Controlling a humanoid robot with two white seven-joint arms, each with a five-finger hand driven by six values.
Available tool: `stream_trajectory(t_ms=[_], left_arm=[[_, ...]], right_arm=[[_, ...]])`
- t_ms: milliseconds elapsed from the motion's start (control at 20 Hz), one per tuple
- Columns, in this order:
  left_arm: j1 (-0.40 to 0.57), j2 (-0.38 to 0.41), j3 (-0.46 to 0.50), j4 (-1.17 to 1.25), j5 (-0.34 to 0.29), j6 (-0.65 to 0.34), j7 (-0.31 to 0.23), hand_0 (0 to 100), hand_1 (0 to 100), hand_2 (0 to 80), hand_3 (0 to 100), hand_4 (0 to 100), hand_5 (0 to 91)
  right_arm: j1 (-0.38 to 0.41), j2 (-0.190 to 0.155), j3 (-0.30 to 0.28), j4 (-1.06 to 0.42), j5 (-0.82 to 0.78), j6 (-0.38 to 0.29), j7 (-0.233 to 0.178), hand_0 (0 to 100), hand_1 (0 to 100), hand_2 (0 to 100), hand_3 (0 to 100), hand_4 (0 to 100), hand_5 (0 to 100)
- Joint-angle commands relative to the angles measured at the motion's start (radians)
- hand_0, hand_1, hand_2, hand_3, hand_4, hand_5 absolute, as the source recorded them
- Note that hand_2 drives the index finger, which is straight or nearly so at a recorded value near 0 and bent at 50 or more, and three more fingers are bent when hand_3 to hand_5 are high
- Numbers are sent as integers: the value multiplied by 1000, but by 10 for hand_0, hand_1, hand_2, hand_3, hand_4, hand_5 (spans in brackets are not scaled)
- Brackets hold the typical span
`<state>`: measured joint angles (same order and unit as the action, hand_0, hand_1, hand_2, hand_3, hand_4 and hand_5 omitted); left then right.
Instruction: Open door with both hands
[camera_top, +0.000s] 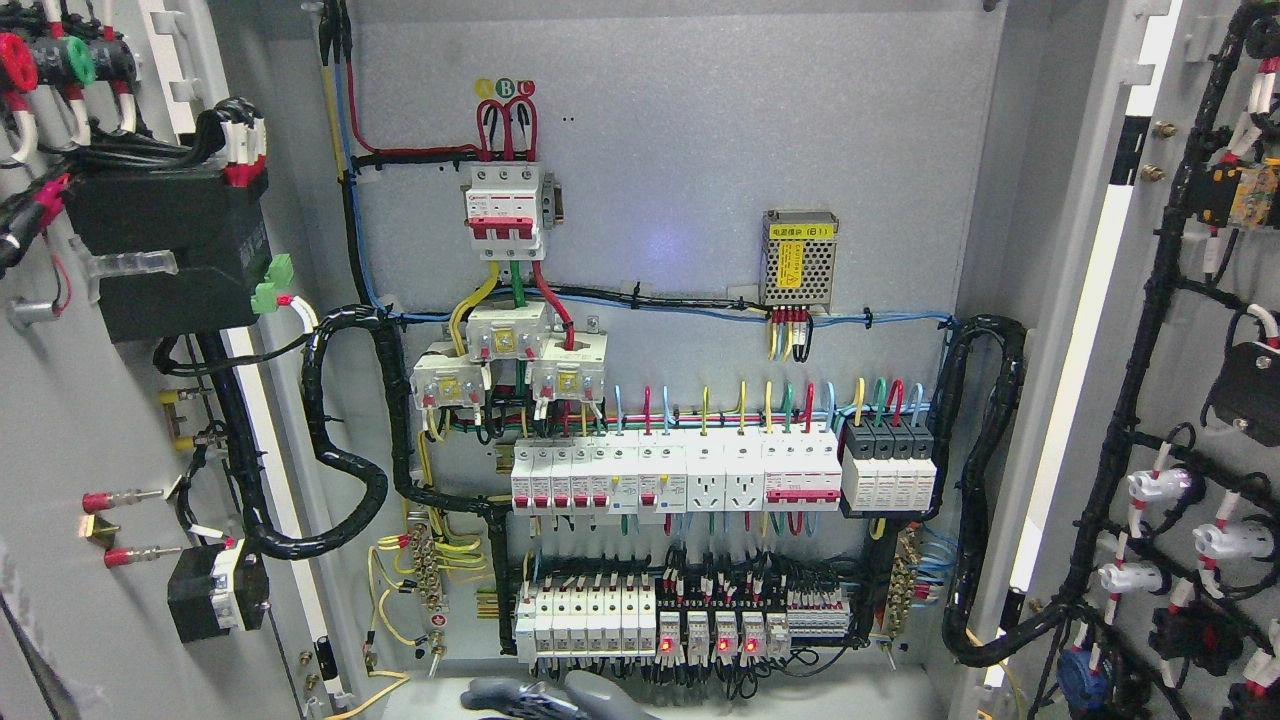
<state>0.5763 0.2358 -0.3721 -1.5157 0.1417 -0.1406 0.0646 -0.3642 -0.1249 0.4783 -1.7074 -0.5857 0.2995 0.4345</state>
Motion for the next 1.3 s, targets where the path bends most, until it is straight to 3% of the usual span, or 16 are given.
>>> stream_trajectory(t_ms=[0,100,450,851,1051,1251], left_arm=[[8,70,-39,-340,-1,-1,0,0,0,0,0,0,0],[10,71,-41,-388,1,-1,0,0,0,0,0,0,0],[8,73,-44,-506,1,-5,0,0,0,0,0,0,0],[-42,54,-42,-544,1,-128,1,0,0,0,0,0,0],[-139,22,-33,-544,18,-136,1,0,0,0,0,0,0],[-216,-21,-31,-547,19,-137,1,0,0,0,0,0,0]], right_arm=[[122,-145,-107,-207,1,-100,-106,191,0,0,0,0,0],[181,-177,-139,-248,1,-169,-143,191,0,0,0,0,0],[378,-263,-222,-347,1,-359,-143,191,0,0,0,0,0],[543,-292,-378,-348,0,-647,-141,191,0,0,0,0,0],[608,-292,-403,-350,0,-732,-143,191,0,0,0,0,0],[646,-292,-452,-348,-2,-858,-143,191,0,0,0,0,0]])
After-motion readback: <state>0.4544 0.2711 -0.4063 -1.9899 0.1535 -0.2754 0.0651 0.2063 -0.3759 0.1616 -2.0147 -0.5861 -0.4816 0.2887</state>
